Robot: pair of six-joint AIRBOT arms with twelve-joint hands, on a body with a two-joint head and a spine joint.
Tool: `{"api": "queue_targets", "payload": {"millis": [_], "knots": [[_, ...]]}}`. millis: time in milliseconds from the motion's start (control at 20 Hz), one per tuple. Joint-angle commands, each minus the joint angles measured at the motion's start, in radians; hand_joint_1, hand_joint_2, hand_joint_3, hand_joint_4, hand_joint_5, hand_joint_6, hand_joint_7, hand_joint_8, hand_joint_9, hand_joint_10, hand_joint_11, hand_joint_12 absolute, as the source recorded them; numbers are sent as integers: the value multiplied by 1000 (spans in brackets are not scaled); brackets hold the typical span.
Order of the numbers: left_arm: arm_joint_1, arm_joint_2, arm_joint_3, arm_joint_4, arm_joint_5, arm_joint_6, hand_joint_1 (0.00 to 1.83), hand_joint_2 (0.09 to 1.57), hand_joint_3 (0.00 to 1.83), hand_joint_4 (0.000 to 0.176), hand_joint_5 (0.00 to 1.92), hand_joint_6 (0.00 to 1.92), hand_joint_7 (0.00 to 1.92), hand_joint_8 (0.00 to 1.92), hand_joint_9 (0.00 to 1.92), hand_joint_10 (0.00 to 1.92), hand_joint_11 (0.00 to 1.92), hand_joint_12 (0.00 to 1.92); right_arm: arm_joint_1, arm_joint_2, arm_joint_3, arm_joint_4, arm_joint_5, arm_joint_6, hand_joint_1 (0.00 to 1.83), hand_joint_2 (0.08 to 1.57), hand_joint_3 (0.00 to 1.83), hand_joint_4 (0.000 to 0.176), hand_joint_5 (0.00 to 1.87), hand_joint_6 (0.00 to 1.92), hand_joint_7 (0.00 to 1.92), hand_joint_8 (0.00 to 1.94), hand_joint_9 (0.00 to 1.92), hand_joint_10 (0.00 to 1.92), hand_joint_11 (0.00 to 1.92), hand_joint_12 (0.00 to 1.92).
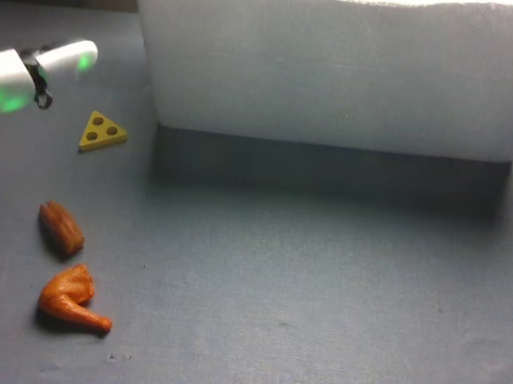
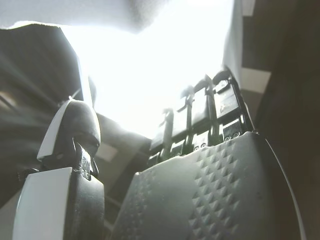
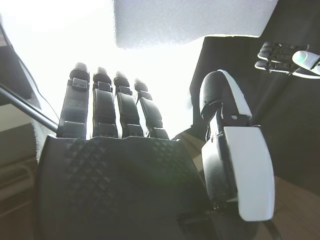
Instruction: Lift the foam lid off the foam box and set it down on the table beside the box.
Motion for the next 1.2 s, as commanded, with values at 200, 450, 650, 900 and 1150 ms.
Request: {"api": "queue_targets", "payload": {"millis": [200,450,650,900,1150], "knots": [[-28,-30,54,3,-30,-18,925,1021,57,79,0,0,0,0,0,0,0,589,12,-11,31,48,116,-20,664,1181,7,4,0,0,0,0,0,0,0,157],[-37,-60,86,3,8,-29,874,1077,17,60,0,0,0,0,0,0,0,0,21,-30,56,56,97,-20,673,1184,3,7,0,0,0,0,0,0,0,0],[-47,-73,102,2,29,-27,848,1060,5,44,0,0,0,0,0,0,0,0,47,-49,82,60,68,-22,742,1151,0,40,0,0,0,0,0,0,0,0],[-61,-86,111,-13,26,-26,793,1047,0,59,0,0,0,0,0,0,0,0,99,-79,116,68,39,-30,821,1130,0,31,0,0,0,0,0,0,0,0],[-85,-111,132,-34,25,-34,788,1050,1,40,0,0,0,0,0,0,0,0,125,-111,143,92,39,-31,810,1143,0,36,0,0,0,0,0,0,0,0]]}}
